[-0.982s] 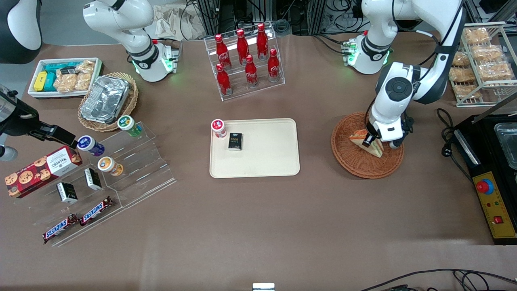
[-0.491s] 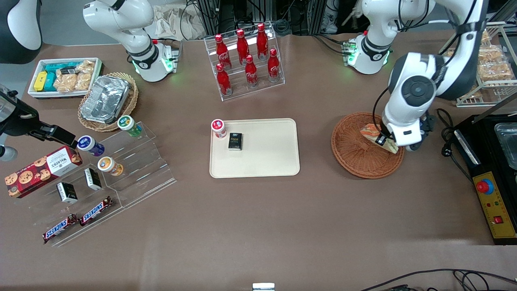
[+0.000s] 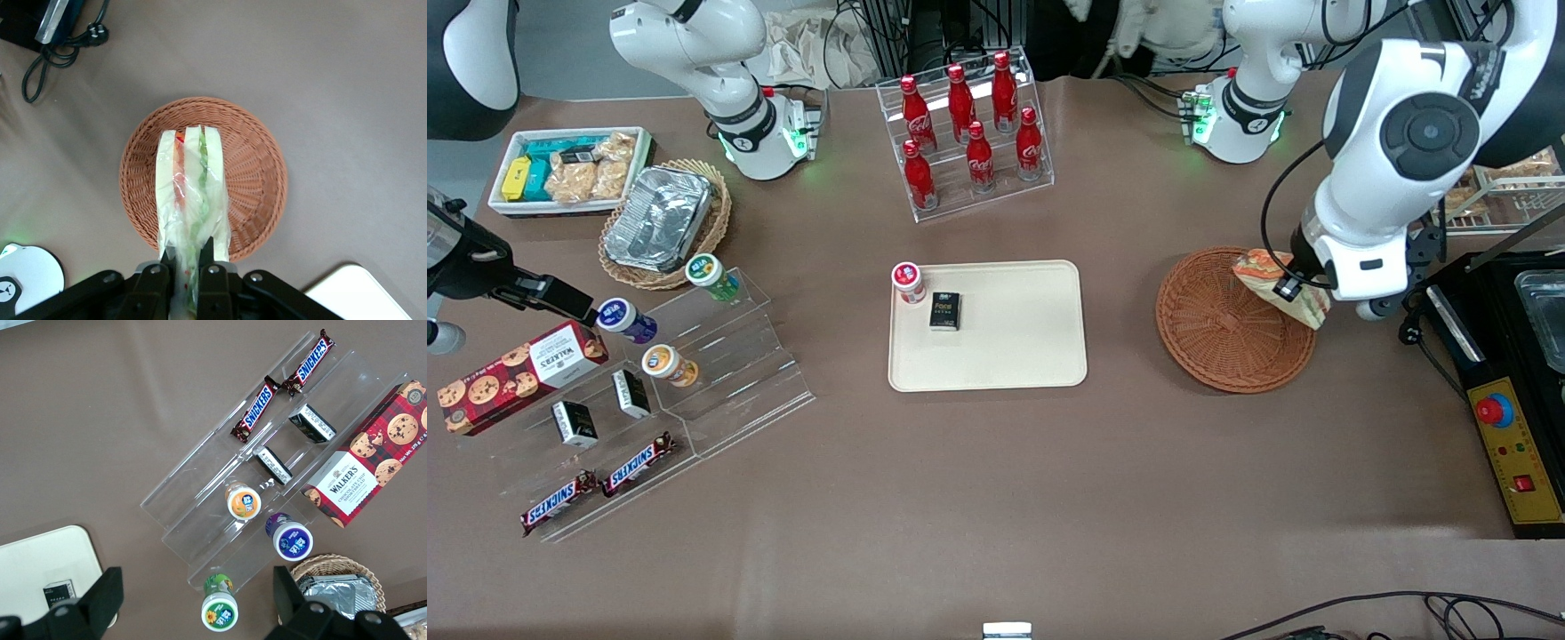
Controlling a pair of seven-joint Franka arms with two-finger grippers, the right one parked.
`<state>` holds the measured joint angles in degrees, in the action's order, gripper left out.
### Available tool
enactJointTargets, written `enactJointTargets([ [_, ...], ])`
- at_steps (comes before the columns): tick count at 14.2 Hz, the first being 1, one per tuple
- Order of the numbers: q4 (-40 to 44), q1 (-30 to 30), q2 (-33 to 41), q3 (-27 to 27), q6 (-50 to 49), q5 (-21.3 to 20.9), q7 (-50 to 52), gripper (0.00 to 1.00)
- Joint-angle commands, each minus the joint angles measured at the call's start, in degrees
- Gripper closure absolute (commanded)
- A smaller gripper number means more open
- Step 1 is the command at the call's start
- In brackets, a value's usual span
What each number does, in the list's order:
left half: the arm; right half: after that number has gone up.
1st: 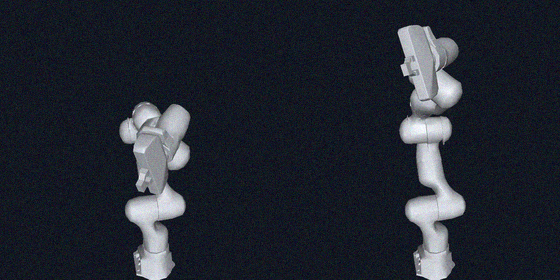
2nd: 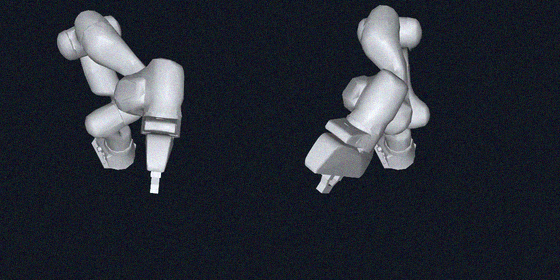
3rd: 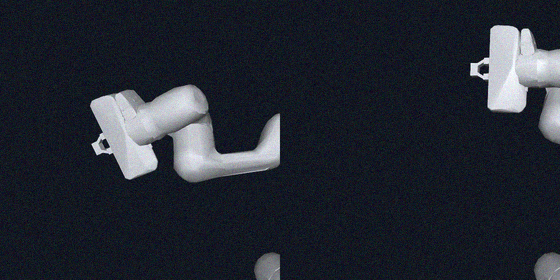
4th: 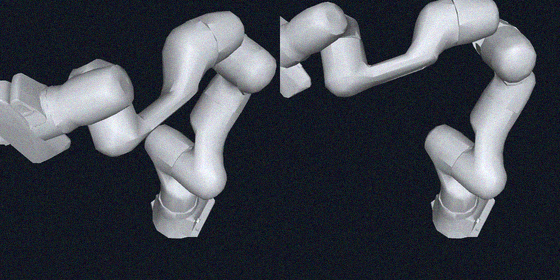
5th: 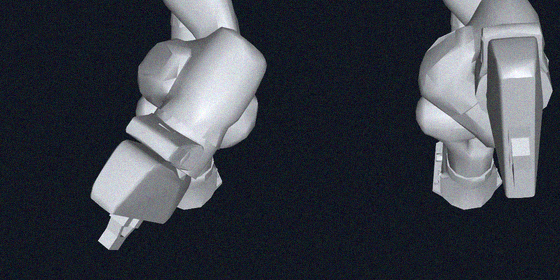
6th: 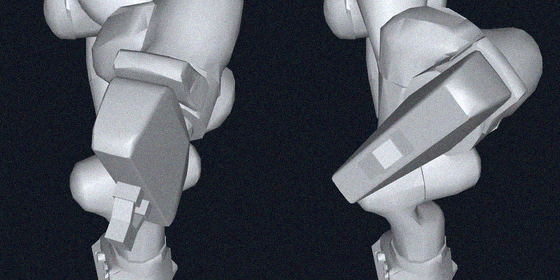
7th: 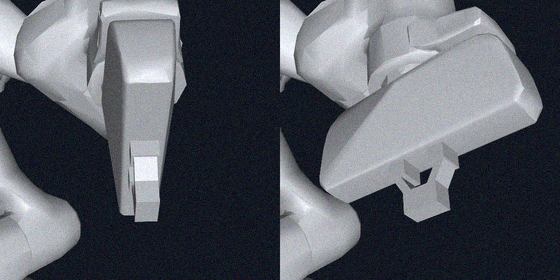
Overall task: Place sandwich from basket to tray
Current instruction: 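Lift the sandwich up out of the basket with the left gripper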
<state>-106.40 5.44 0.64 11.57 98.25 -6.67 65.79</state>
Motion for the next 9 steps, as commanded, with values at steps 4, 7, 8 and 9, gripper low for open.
enactJointTargets([
  [4, 1.81, 0.01, 0.33, 7.83, -1.66, 0.96, -1.89, 1.00],
  [7, 0.68, 0.36, -0.46, 12.23, 0.10, 1.84, -2.15, 1.00],
  [8, 0.24, 0.62, -1.25, 13.64, 1.76, 1.84, -2.07, 1.00],
  [9, -0.64, 1.32, -1.95, 14.43, 4.04, 1.84, -1.54, 1.00],
])
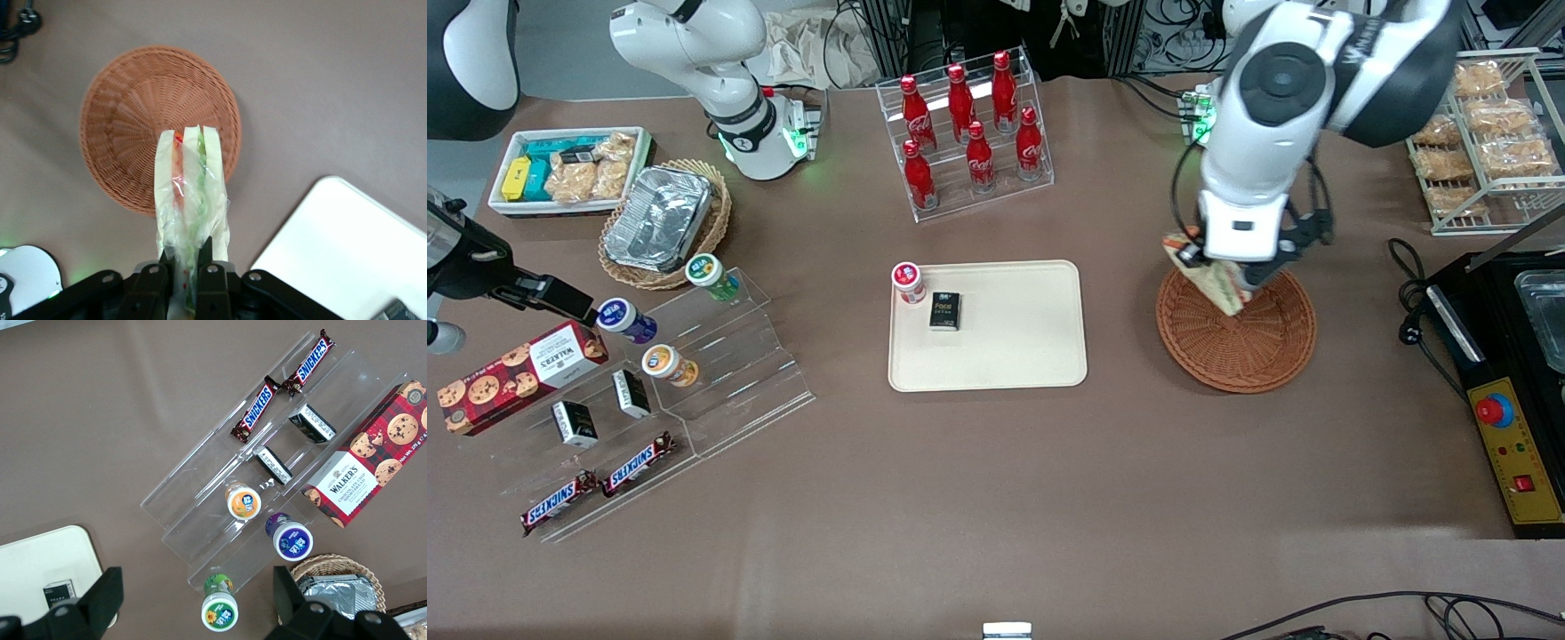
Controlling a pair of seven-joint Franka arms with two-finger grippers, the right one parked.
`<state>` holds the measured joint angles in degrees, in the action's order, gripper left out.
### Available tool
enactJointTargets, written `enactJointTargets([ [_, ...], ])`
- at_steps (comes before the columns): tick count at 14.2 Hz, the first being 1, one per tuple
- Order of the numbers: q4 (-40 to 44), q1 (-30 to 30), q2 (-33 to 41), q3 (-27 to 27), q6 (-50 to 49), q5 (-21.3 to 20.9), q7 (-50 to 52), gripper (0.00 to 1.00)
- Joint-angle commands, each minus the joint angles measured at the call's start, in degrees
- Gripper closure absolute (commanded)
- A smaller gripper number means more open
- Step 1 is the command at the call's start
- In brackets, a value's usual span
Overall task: Place sandwich from basket to tray
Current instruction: 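Carry the sandwich over the white tray with the left gripper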
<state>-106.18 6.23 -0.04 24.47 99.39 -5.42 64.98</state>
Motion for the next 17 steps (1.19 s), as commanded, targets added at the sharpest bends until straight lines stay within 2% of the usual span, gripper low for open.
enactJointTargets([
  [1, -1.31, 1.85, -2.06, 1.64, 5.27, 0.67, -0.38, 1.00],
  [8, -3.42, 7.03, -9.45, 1.64, 18.02, 0.59, 2.96, 1.00],
  [12, -9.39, 11.26, -11.20, 1.37, 29.70, -2.22, 4.46, 1.00],
  [17, -9.49, 13.28, -17.26, 1.37, 34.73, -3.80, 4.19, 1.00],
])
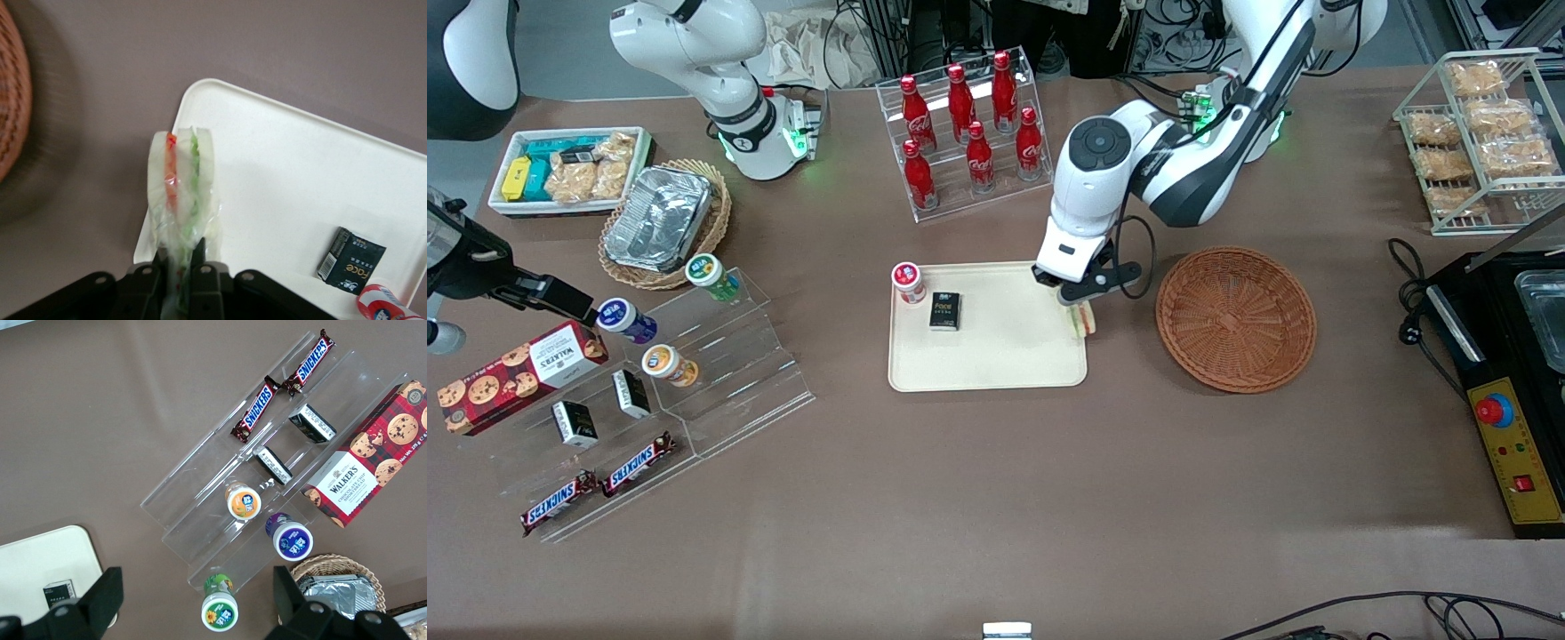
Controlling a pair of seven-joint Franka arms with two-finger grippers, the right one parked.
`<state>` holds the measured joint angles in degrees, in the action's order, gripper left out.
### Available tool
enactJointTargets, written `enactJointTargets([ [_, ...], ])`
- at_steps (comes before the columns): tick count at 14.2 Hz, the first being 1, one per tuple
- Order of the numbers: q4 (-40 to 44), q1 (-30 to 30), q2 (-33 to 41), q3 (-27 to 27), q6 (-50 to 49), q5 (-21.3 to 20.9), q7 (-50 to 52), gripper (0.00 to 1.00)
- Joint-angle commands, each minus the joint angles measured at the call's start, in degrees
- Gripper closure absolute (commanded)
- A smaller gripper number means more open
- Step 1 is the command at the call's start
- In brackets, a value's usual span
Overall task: Place sandwich from basket to tray
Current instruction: 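Carry the sandwich over the white tray with the left gripper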
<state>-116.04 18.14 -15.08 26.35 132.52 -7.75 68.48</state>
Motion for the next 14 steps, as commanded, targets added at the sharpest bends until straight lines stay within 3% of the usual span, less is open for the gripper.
enactJointTargets([
  [1, 0.37, 1.55, -3.54, -0.60, 2.12, -3.83, 0.95, 1.00],
  [9, 0.11, 4.01, -9.27, -2.00, 8.89, -11.40, 3.68, 1.00],
  [10, 0.11, 4.18, -9.70, -2.35, 8.98, -12.63, 3.68, 0.94],
  [11, -0.07, 4.01, -9.88, -2.44, 9.42, -13.34, 3.68, 0.81],
  [12, -0.33, 3.84, -9.88, -2.44, 9.51, -13.52, 3.68, 0.57],
  [13, -0.42, 3.83, -9.80, -2.62, 9.51, -13.61, 3.59, 0.08],
  [14, -0.42, 4.01, -9.62, -3.14, 9.51, -13.52, 3.59, 0.01],
])
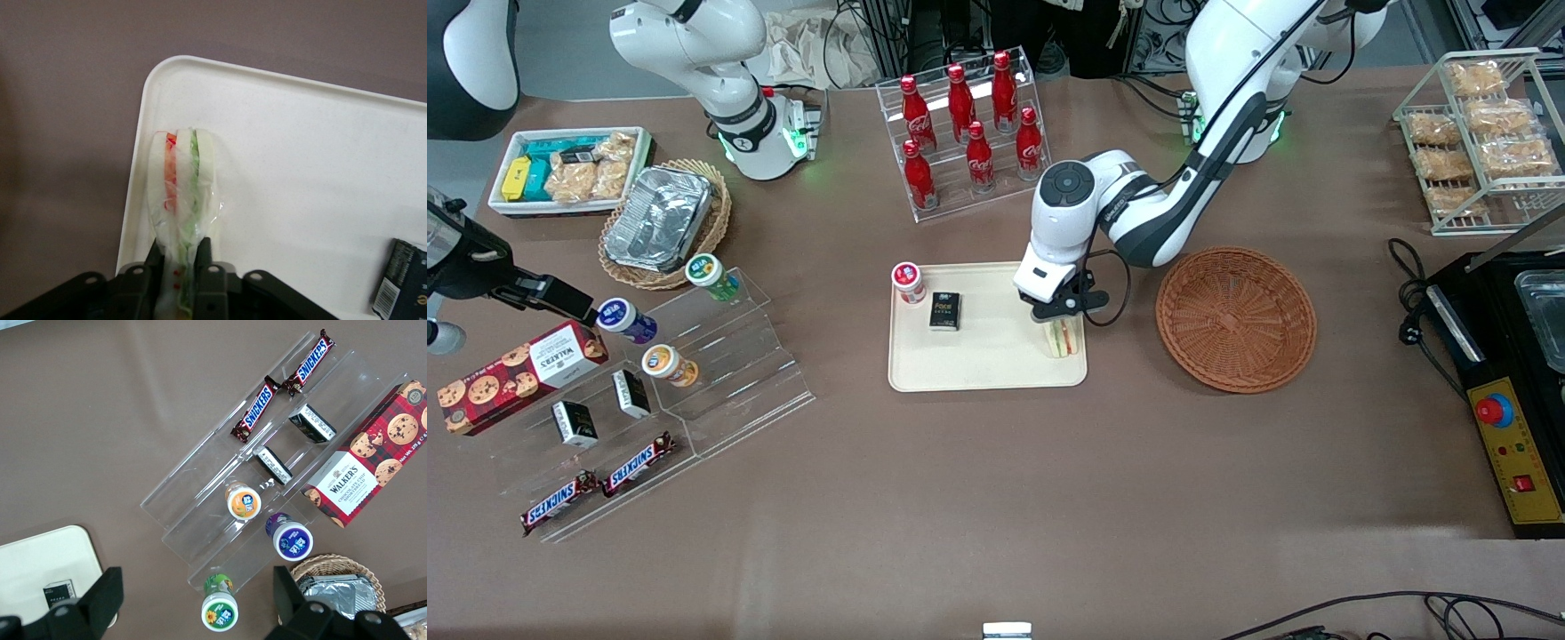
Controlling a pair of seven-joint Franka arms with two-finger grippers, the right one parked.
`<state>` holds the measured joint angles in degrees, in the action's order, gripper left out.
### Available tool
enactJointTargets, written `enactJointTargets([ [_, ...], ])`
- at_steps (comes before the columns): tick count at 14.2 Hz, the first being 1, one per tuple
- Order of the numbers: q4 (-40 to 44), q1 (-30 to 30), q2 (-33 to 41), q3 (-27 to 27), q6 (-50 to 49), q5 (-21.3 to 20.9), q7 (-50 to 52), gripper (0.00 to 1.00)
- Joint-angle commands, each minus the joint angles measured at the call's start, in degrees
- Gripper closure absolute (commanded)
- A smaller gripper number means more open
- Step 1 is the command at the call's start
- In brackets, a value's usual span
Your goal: Place sandwich from basket to tray
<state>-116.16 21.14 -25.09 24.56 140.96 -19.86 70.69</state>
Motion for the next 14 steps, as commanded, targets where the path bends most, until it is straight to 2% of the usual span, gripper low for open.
enactJointTargets([
  [1, -0.29, 0.66, 1.09, -1.45, 0.98, -1.32, 1.47, 0.01],
  [5, 1.45, -1.27, 7.15, -1.27, -6.29, -0.18, 1.73, 0.01],
  [7, 2.34, -2.24, 10.75, -1.45, -10.78, 3.58, 4.45, 0.01],
  [11, 2.34, -7.42, 18.22, -1.18, -21.06, 4.21, 3.85, 0.00],
  [14, 3.04, -13.47, 22.71, -1.18, -26.08, 9.38, -3.59, 0.00],
])
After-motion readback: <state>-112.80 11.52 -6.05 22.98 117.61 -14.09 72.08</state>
